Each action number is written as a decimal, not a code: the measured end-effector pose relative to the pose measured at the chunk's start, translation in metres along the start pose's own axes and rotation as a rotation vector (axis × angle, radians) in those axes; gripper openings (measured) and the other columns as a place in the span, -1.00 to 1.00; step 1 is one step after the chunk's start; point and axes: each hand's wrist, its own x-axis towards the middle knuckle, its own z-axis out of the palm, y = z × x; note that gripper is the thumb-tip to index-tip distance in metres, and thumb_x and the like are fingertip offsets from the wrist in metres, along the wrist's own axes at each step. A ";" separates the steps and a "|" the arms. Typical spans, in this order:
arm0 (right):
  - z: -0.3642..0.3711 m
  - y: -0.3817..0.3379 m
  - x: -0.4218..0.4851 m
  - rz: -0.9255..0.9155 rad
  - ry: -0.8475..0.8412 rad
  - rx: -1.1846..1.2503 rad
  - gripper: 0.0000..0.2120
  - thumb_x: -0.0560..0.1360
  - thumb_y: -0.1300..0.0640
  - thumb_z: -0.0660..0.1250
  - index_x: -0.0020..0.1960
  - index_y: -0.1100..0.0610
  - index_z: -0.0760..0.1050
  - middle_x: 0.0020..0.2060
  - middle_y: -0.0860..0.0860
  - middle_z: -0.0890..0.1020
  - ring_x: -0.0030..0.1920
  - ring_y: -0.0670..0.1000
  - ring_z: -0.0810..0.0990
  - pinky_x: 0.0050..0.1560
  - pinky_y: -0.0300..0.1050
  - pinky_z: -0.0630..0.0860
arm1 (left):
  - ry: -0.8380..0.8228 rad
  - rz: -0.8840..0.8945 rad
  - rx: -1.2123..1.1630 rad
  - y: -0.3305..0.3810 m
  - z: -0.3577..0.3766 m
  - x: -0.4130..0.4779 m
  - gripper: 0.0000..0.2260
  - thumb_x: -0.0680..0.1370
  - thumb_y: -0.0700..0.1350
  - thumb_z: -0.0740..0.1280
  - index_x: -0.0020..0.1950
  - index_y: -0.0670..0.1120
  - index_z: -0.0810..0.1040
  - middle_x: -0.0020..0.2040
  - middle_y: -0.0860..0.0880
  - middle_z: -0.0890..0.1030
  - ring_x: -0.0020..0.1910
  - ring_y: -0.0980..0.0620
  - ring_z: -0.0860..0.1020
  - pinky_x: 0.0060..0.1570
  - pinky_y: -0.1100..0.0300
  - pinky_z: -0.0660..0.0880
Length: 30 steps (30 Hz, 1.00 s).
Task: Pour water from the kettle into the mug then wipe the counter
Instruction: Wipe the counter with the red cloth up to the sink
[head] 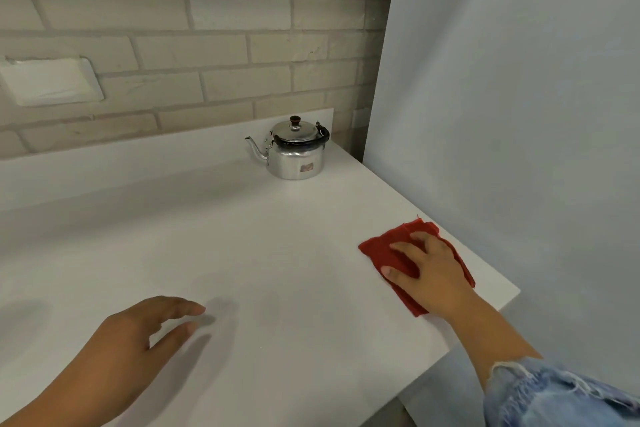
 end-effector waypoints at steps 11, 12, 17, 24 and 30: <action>-0.001 -0.006 0.023 0.111 0.278 0.398 -0.79 0.58 0.18 0.18 0.12 0.12 0.56 0.05 0.04 0.49 0.09 0.11 0.52 0.01 -0.16 0.40 | 0.002 -0.012 -0.049 0.010 0.002 0.001 -0.79 0.41 0.12 0.29 -0.02 0.42 0.47 0.01 0.59 0.43 -0.07 0.19 0.54 -0.13 0.43 0.40; -0.007 -0.008 0.029 0.172 0.340 0.517 -0.79 0.59 0.18 0.17 0.11 0.13 0.56 0.05 0.05 0.47 0.04 0.10 0.52 -0.06 -0.19 0.41 | 0.017 -0.012 -0.030 0.009 0.000 -0.001 -0.78 0.41 0.12 0.29 -0.02 0.44 0.46 0.00 0.61 0.40 -0.09 0.20 0.54 -0.14 0.49 0.37; -0.008 -0.002 0.052 0.294 0.090 0.064 -0.59 0.52 -0.17 0.19 0.35 -0.19 0.36 0.32 0.03 0.34 0.32 0.19 0.30 0.31 0.14 0.30 | 0.099 -0.085 0.170 -0.024 -0.014 -0.004 -0.55 0.44 -0.09 0.40 -0.06 0.52 0.39 -0.02 0.67 0.34 -0.18 0.19 0.53 -0.08 0.35 0.37; 0.018 -0.025 0.081 0.153 0.056 -0.298 -0.50 0.56 -0.20 -0.04 0.49 -0.18 0.10 0.36 0.12 0.27 0.32 0.20 0.27 0.26 0.21 0.37 | 0.146 -0.186 0.435 -0.088 -0.022 0.000 -0.75 0.42 -0.16 0.41 0.01 0.15 0.58 0.08 0.12 0.59 0.01 -0.12 0.56 -0.02 0.01 0.47; 0.044 -0.101 0.054 -0.148 0.070 -0.307 -0.51 0.61 -0.05 -0.02 0.51 0.04 0.14 0.34 0.15 0.29 0.25 0.17 0.37 0.15 0.07 0.50 | 0.052 -0.225 0.665 -0.109 -0.022 0.003 -0.74 0.36 -0.25 0.45 0.04 -0.19 0.61 0.05 -0.20 0.63 -0.07 -0.29 0.62 -0.13 -0.12 0.55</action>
